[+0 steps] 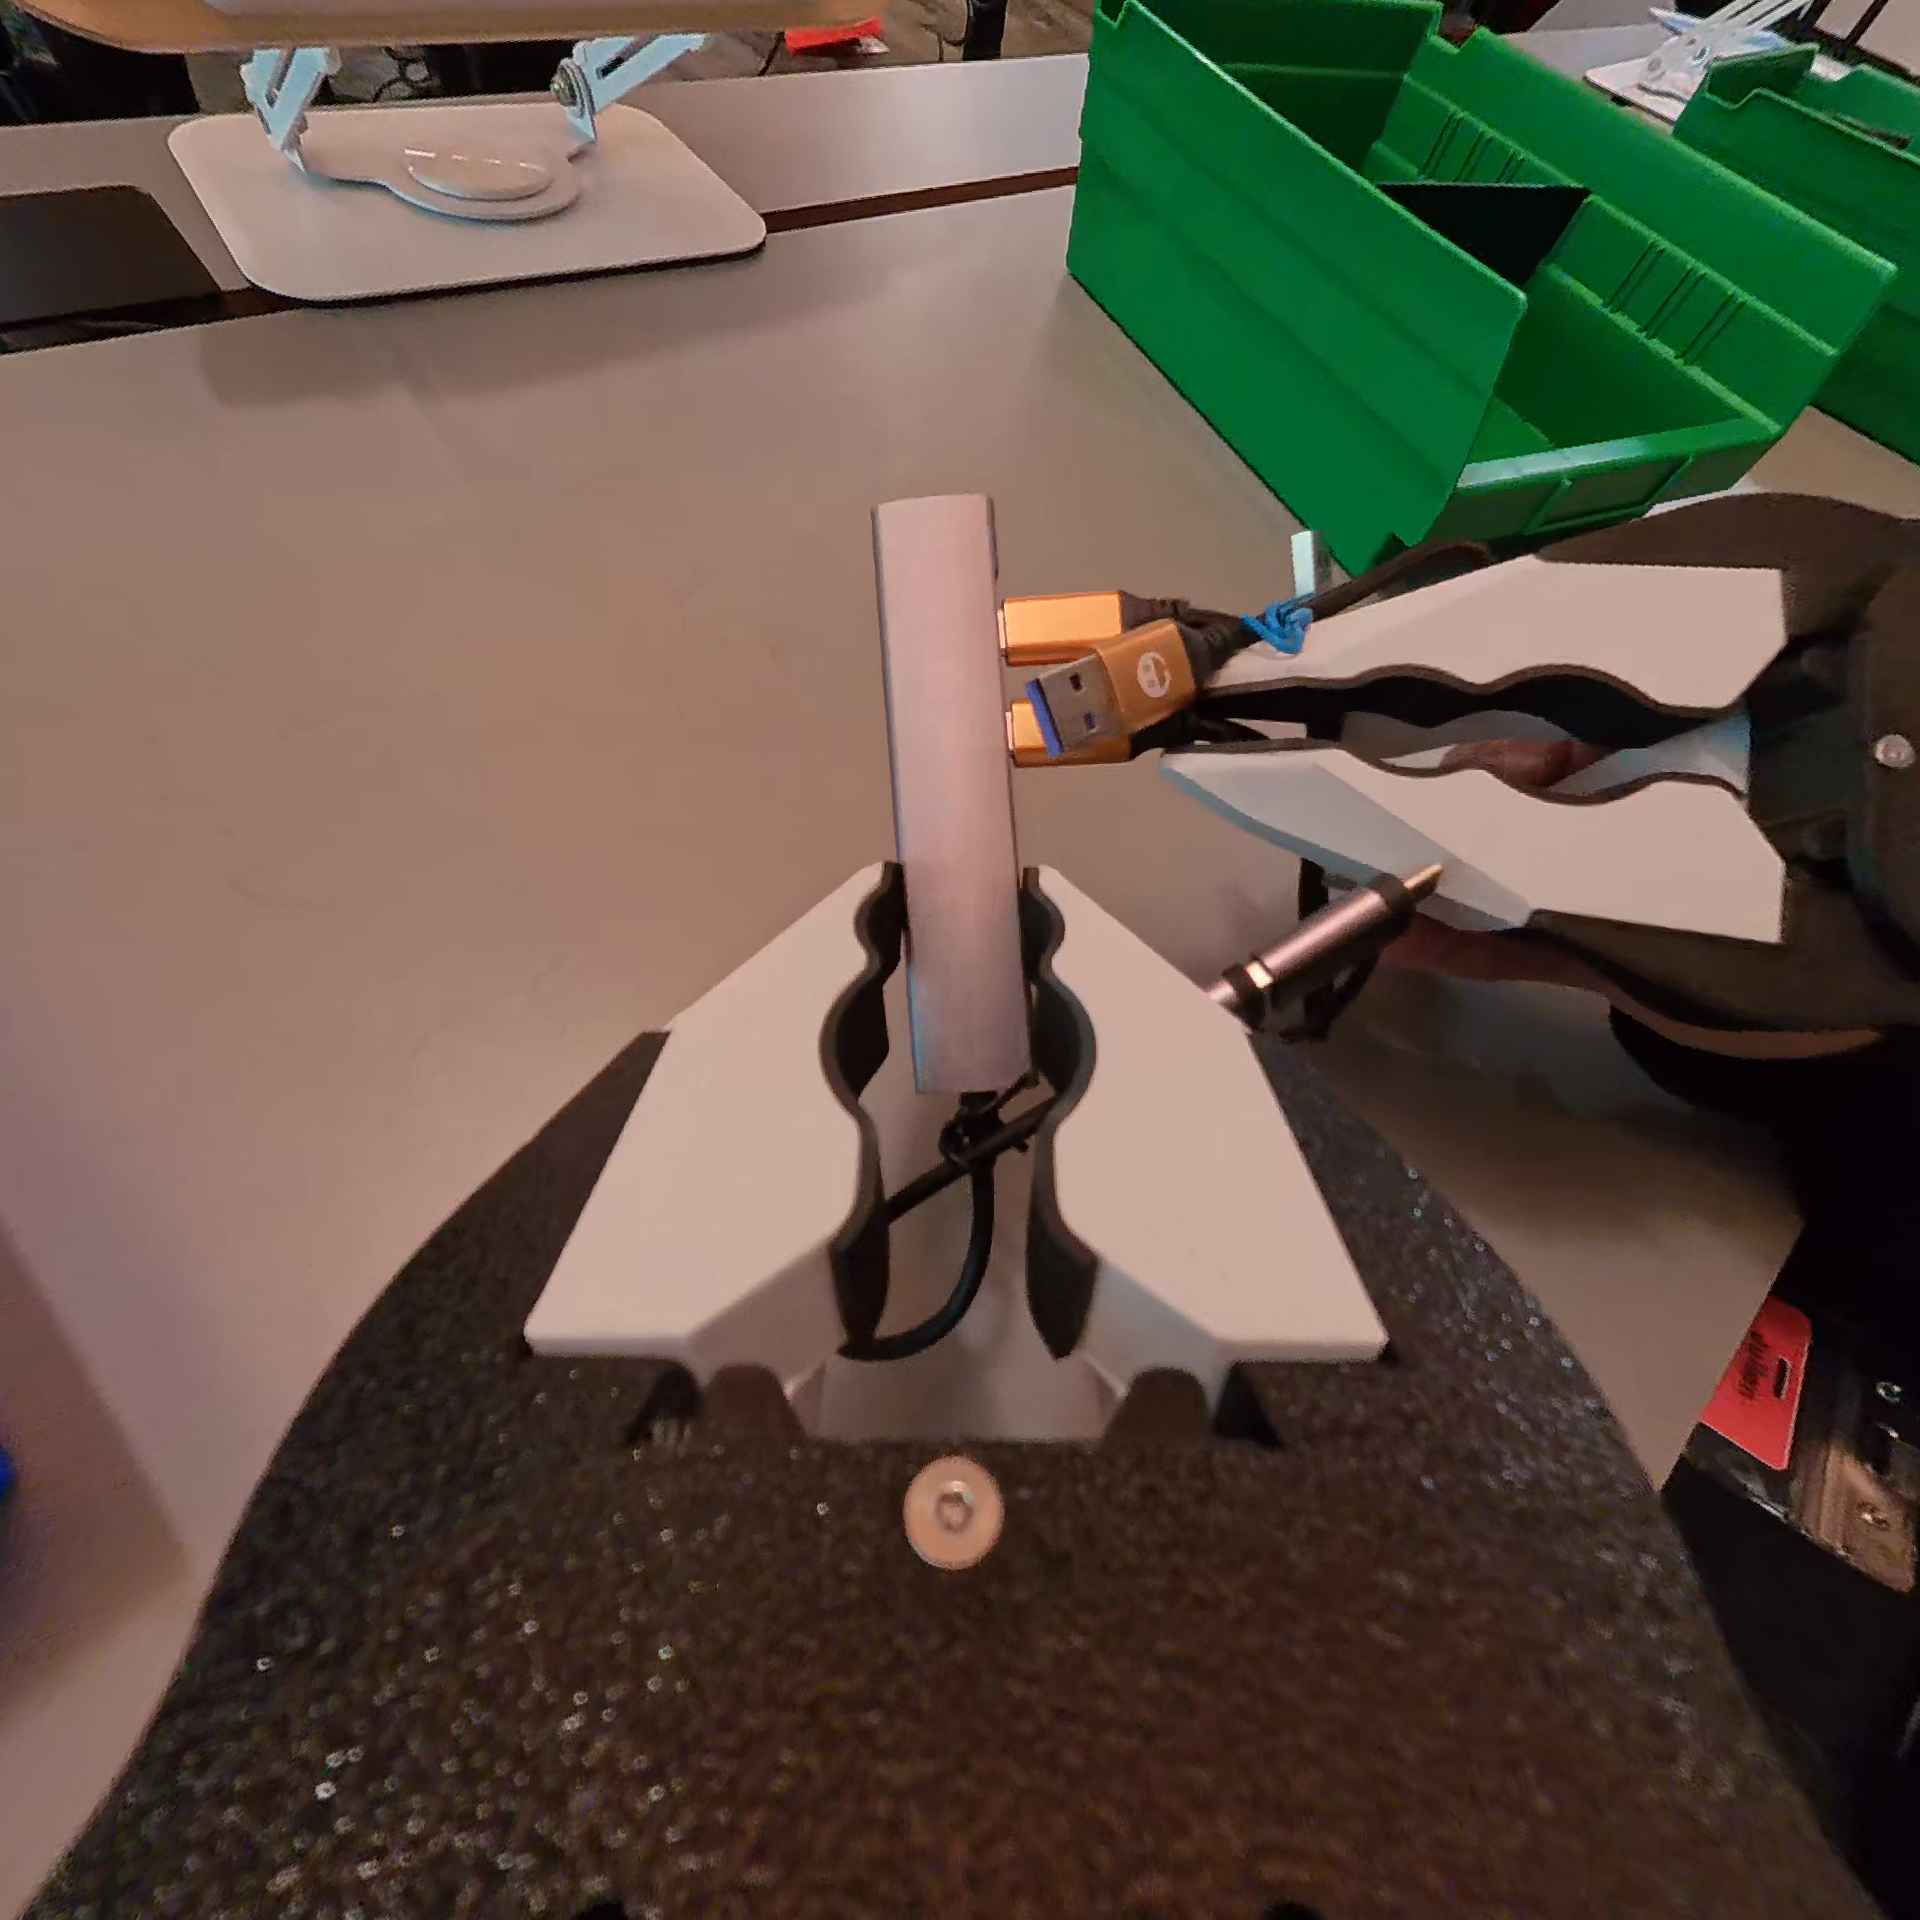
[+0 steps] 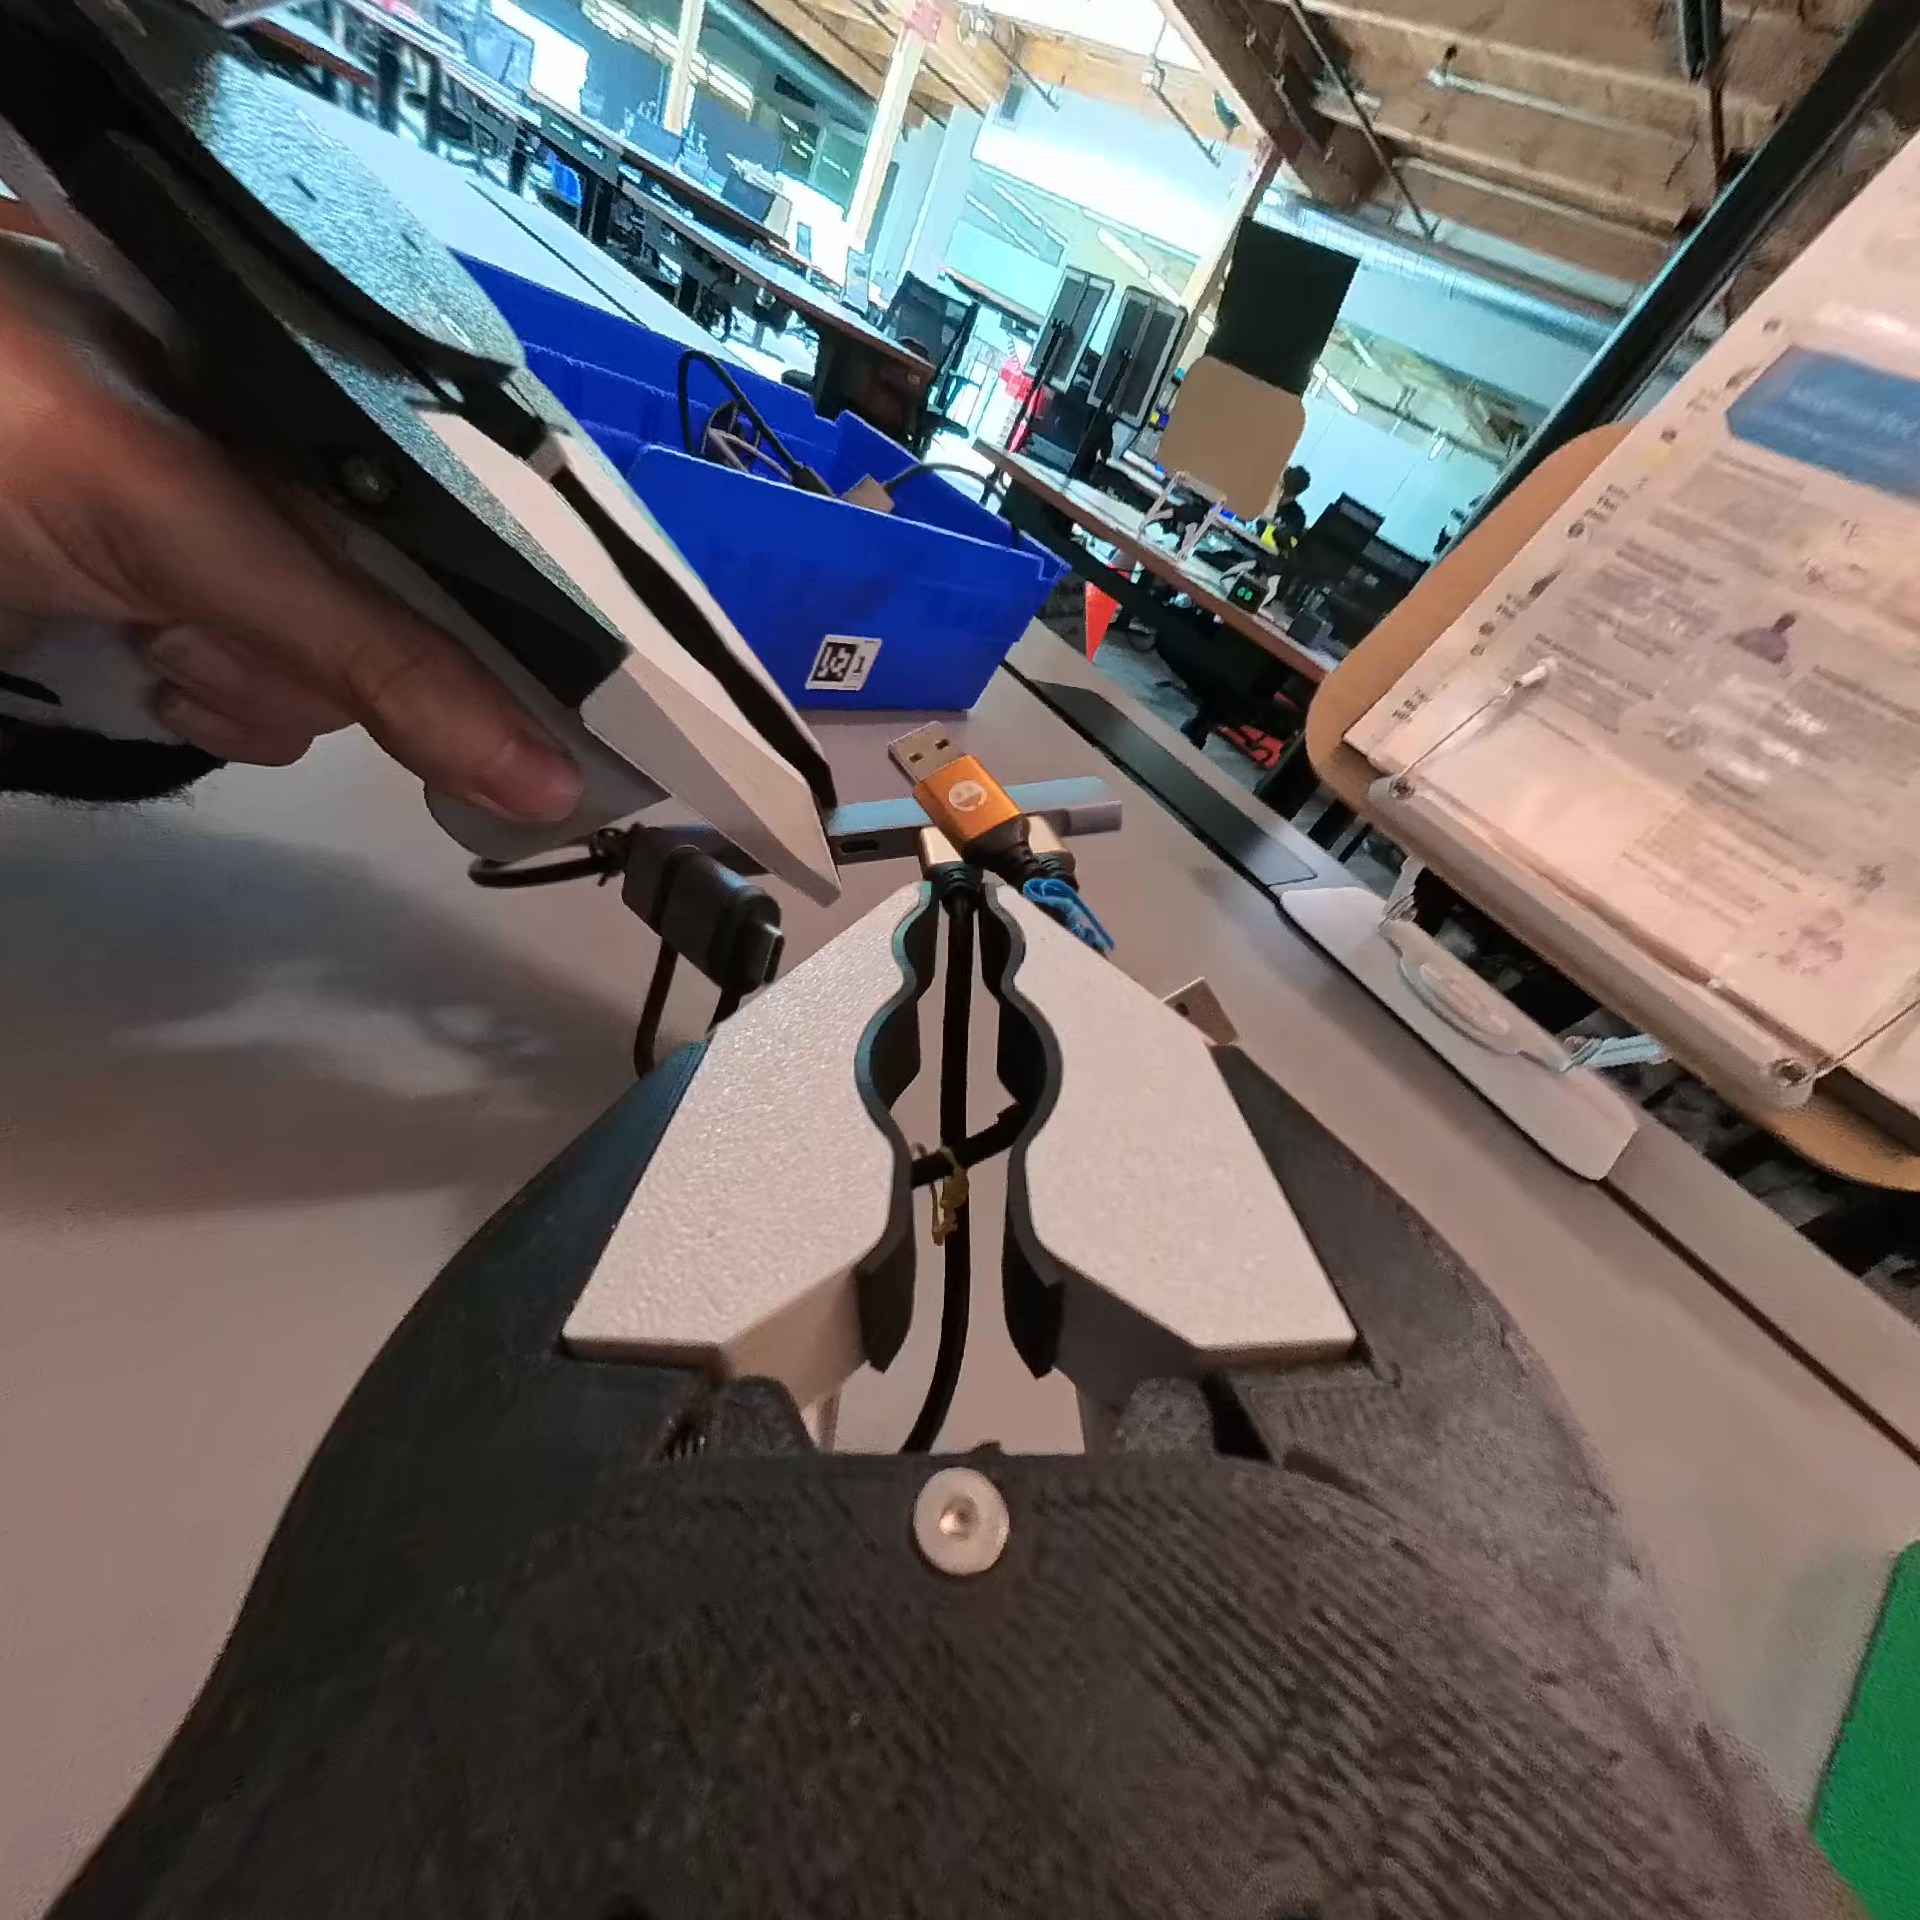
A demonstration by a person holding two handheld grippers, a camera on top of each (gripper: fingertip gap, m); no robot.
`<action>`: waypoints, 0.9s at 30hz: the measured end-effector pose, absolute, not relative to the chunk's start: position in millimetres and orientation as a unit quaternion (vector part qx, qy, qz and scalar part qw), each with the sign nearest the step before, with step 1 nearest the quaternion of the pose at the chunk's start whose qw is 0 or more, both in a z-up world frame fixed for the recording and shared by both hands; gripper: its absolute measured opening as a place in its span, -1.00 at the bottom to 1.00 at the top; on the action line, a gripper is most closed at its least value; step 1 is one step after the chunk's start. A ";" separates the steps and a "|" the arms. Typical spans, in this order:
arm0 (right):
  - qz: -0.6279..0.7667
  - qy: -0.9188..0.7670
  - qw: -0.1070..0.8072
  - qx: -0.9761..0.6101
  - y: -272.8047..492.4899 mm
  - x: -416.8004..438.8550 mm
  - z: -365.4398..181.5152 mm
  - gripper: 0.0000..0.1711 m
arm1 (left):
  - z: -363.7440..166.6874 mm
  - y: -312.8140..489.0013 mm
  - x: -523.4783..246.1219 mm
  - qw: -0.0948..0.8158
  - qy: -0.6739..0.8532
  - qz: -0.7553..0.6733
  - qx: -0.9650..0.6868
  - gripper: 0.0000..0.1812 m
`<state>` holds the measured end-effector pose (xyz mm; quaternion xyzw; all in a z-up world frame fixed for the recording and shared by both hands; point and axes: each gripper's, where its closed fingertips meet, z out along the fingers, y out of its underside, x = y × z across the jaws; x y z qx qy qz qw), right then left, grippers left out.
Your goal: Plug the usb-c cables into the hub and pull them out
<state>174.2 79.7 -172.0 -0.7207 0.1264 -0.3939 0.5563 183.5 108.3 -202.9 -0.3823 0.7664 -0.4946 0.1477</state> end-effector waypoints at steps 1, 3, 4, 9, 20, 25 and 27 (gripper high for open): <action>-0.399 0.121 0.556 -0.719 79.6 173.6 -170.6 -0.93 | -202.6 107.5 183.0 0.147 0.767 -0.495 -0.381 -0.77; -0.394 0.123 0.559 -0.719 79.2 173.5 -170.9 -0.93 | -201.4 107.5 183.5 0.155 0.767 -0.495 -0.378 -0.77; -0.385 0.126 0.564 -0.720 78.9 173.4 -171.4 -0.94 | -201.3 107.9 183.8 0.160 0.768 -0.494 -0.375 -0.77; -0.358 0.144 0.563 -0.731 78.8 172.3 -174.1 -0.94 | -201.4 109.1 183.9 0.185 0.773 -0.492 -0.355 -0.77; -0.341 0.160 0.572 -0.728 87.3 166.8 -163.6 -0.95 | -170.1 123.2 189.0 0.305 0.746 -0.507 -0.304 -0.78; -0.383 0.120 0.551 -0.732 91.7 162.0 -155.0 -0.95 | -160.2 127.1 186.0 0.318 0.731 -0.522 -0.303 -0.78; -0.401 0.093 0.543 -0.732 93.1 159.6 -152.8 -0.95 | -154.0 128.7 183.8 0.324 0.726 -0.527 -0.301 -0.78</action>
